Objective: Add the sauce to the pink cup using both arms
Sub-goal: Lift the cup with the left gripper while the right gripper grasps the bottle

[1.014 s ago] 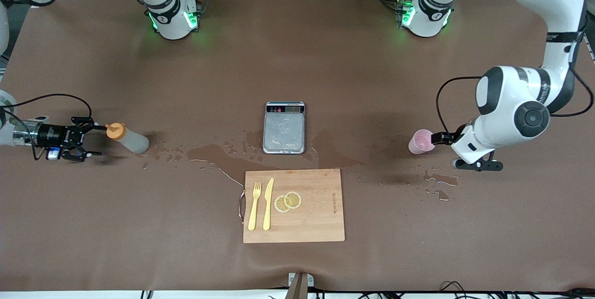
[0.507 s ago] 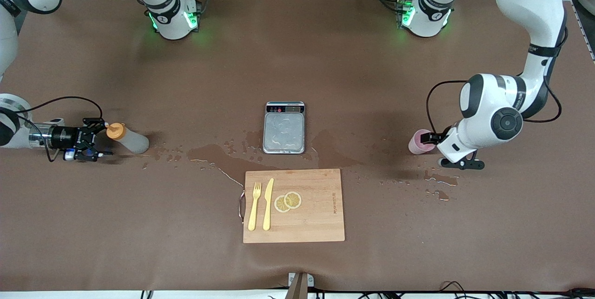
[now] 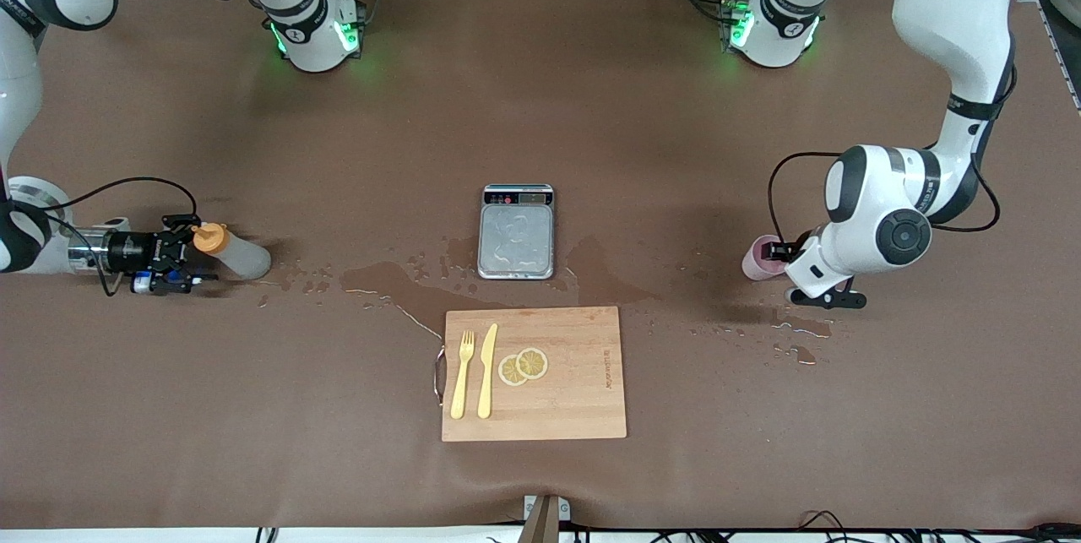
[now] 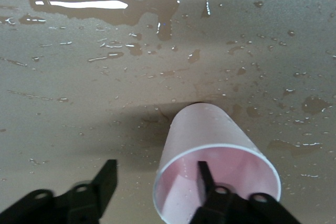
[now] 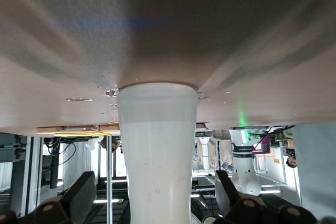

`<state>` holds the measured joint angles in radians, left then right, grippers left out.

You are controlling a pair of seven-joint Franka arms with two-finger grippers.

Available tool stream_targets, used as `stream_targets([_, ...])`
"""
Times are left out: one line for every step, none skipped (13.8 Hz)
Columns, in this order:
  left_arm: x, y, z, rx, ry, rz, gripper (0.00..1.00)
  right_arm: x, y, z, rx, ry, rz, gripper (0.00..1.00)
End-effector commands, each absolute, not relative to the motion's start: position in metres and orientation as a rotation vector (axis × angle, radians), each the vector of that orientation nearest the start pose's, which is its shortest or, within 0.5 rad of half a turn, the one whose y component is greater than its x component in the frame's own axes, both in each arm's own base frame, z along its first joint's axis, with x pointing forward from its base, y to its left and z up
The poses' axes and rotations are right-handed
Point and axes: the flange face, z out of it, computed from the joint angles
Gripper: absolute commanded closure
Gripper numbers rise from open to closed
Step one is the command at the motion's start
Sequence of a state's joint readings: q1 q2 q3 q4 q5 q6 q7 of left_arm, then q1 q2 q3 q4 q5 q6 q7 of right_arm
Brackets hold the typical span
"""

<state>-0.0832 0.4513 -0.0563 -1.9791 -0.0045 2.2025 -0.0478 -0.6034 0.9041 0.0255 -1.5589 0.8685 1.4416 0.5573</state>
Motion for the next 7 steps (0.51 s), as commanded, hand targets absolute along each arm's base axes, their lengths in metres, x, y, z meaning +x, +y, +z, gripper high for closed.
stream_targets([0.578, -0.098, 0.222, -3.133, 0.086, 0.367, 1.0, 0.548, -0.237, 0.106, -1.458, 1.368, 1.12, 0.0])
stream_targets([0.577, -0.101, 0.222, -3.131, 0.076, 0.367, 1.0, 0.549, -0.233, 0.104, -1.461, 1.366, 1.126, 0.0])
stream_targets([0.578, -0.104, 0.224, -3.131, 0.079, 0.36, 1.0, 0.551, -0.228, 0.102, -1.469, 1.354, 1.129, 0.0])
stream_targets([0.578, -0.104, 0.225, -3.131, 0.076, 0.358, 1.0, 0.552, -0.226, 0.102, -1.468, 1.346, 1.126, 0.0])
stream_targets([0.578, -0.104, 0.226, -3.132, 0.074, 0.355, 1.0, 0.55, -0.224, 0.101, -1.458, 1.346, 1.133, 0.0])
stream_targets([0.579, -0.104, 0.227, -3.133, 0.072, 0.351, 1.0, 0.551, -0.22, 0.1, -1.462, 1.341, 1.136, 0.0])
stream_targets([0.58, -0.103, 0.231, -3.135, 0.069, 0.341, 1.0, 0.552, -0.218, 0.1, -1.465, 1.337, 1.141, 0.0])
